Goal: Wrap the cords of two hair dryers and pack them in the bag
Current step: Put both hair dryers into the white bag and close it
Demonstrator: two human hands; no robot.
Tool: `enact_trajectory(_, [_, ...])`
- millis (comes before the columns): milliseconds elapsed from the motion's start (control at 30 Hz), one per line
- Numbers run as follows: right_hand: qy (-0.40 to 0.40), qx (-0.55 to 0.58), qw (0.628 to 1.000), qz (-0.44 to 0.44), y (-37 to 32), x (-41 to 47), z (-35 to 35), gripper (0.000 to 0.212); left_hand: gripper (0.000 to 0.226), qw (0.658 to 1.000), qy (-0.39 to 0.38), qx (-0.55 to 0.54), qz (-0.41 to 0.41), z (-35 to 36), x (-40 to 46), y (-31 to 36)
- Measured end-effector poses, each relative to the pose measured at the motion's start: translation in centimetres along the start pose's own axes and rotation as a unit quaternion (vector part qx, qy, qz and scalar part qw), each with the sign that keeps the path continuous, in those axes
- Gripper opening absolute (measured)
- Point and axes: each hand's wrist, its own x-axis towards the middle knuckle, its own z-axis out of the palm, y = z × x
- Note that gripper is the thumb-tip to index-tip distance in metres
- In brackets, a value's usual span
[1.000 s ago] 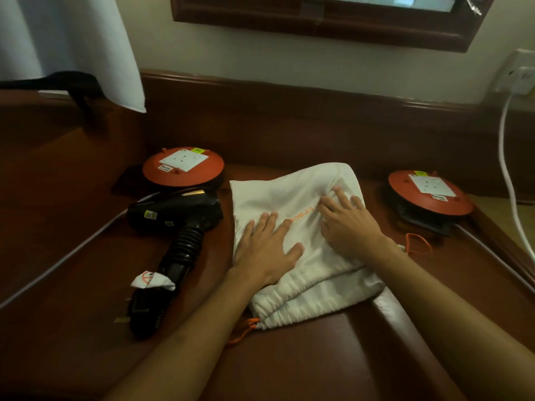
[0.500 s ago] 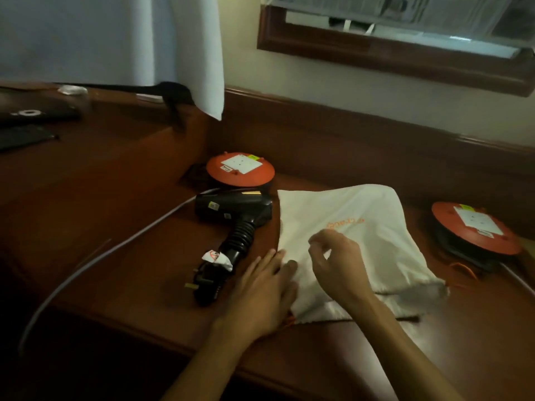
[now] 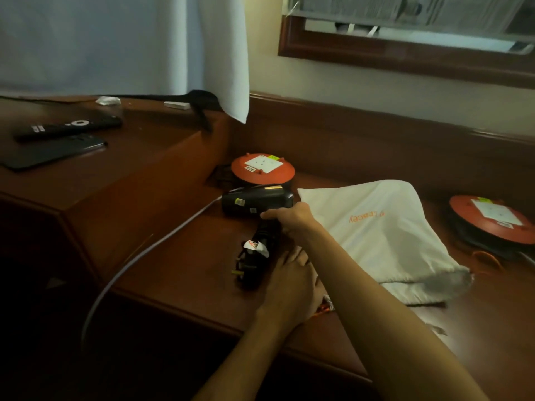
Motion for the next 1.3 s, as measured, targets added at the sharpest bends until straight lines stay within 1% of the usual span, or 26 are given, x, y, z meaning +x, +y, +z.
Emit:
enact_trajectory(67, [-0.003, 0.026, 0.999, 0.029, 0.1, 0.0, -0.7, 0.053, 0.047, 1.000, 0.000, 0.010, 0.007, 1.1, 0.4, -0.5])
enact_trajectory(133, [-0.016, 0.055, 0.998, 0.040, 0.1, -0.2, -1.1, 0.057, 0.044, 1.000, 0.001, 0.024, 0.016, 1.9, 0.6, -0.7])
enact_trajectory(233, [-0.026, 0.130, 0.991, 0.028, -0.1, 0.1, -1.6, 0.063, 0.031, 0.996, 0.021, 0.041, 0.078, 1.9, 0.5, -0.4])
enact_trajectory(300, [-0.032, 0.189, 0.981, 0.005, -0.3, 0.0, -2.5, 0.057, 0.022, 0.991, 0.033, 0.050, 0.118, 2.0, 0.6, -0.4])
enact_trajectory(367, [-0.051, 0.240, 0.969, -0.018, -0.4, -0.4, -3.9, 0.048, 0.020, 0.991, 0.026, 0.039, 0.126, 2.1, 0.9, -0.5])
enact_trajectory(433, [-0.062, 0.289, 0.955, -0.038, -0.1, -0.8, -6.1, 0.041, 0.024, 0.991, 0.011, 0.010, 0.129, 2.2, 1.1, -0.7])
enact_trajectory(467, [-0.065, 0.315, 0.946, -0.049, 0.1, -1.1, -7.5, 0.041, 0.030, 0.992, -0.003, 0.007, 0.130, 2.3, 1.1, -0.7])
enact_trajectory(567, [-0.069, 0.371, 0.922, -0.090, 1.2, -2.8, -11.6, 0.045, 0.052, 0.992, -0.056, 0.018, 0.110, 2.1, 1.0, -0.8])
enact_trajectory(633, [-0.083, 0.398, 0.907, -0.104, 2.7, -4.8, -14.6, 0.045, 0.059, 0.992, -0.077, 0.014, 0.095, 1.8, 1.2, -0.8])
enact_trajectory(667, [-0.088, 0.394, 0.908, -0.116, 3.5, -6.0, -16.0, 0.046, 0.059, 0.992, -0.087, 0.015, 0.086, 1.4, 1.5, -0.8])
enact_trajectory(733, [-0.070, 0.343, 0.923, -0.158, 5.2, -8.5, -18.7, 0.047, 0.054, 0.991, -0.107, 0.030, 0.071, 0.6, 2.4, -0.6])
enact_trajectory(800, [-0.026, 0.277, 0.940, -0.199, 6.5, -11.0, -21.0, 0.040, 0.052, 0.992, -0.104, 0.035, 0.063, -0.1, 3.6, -0.1])
enact_trajectory(867, [0.029, 0.201, 0.954, -0.219, 7.3, -13.2, -22.7, 0.039, 0.054, 0.991, -0.124, -0.024, 0.041, -0.3, 4.9, 0.6])
enact_trajectory(933, [0.074, 0.087, 0.964, -0.241, 8.1, -14.6, -23.6, 0.048, 0.051, 0.984, -0.155, -0.085, 0.020, -0.1, 6.3, 1.9])
enact_trajectory(967, [0.093, 0.013, 0.963, -0.252, 8.7, -14.8, -23.9, 0.056, 0.048, 0.983, -0.162, -0.084, 0.020, 0.2, 6.9, 2.6])
enact_trajectory(1033, [0.110, -0.127, 0.949, -0.267, 10.0, -14.5, -23.6, 0.073, 0.042, 0.985, -0.170, -0.030, 0.023, 0.8, 7.9, 3.4])
enact_trajectory(1100, [0.106, -0.235, 0.923, -0.285, 11.5, -14.2, -23.0, 0.075, 0.031, 0.987, -0.158, 0.005, 0.032, 1.6, 8.5, 3.4])
enact_trajectory(1167, [0.099, -0.330, 0.886, -0.311, 12.8, -14.1, -22.3, 0.076, 0.008, 0.990, -0.132, -0.009, 0.038, 2.1, 8.8, 2.5])
enact_trajectory(1200, [0.095, -0.372, 0.870, -0.310, 13.3, -14.2, -21.9, 0.078, 0.007, 0.992, -0.118, -0.019, 0.043, 2.3, 8.8, 2.1])
enact_trajectory(1233, [0.089, -0.405, 0.857, -0.306, 13.6, -14.3, -21.5, 0.079, 0.014, 0.993, -0.104, -0.028, 0.044, 2.4, 8.8, 1.8])
enact_trajectory(1300, [0.078, -0.455, 0.832, -0.308, 14.3, -14.2, -20.8, 0.080, 0.020, 0.995, -0.083, -0.044, 0.034, 2.5, 8.9, 1.3])
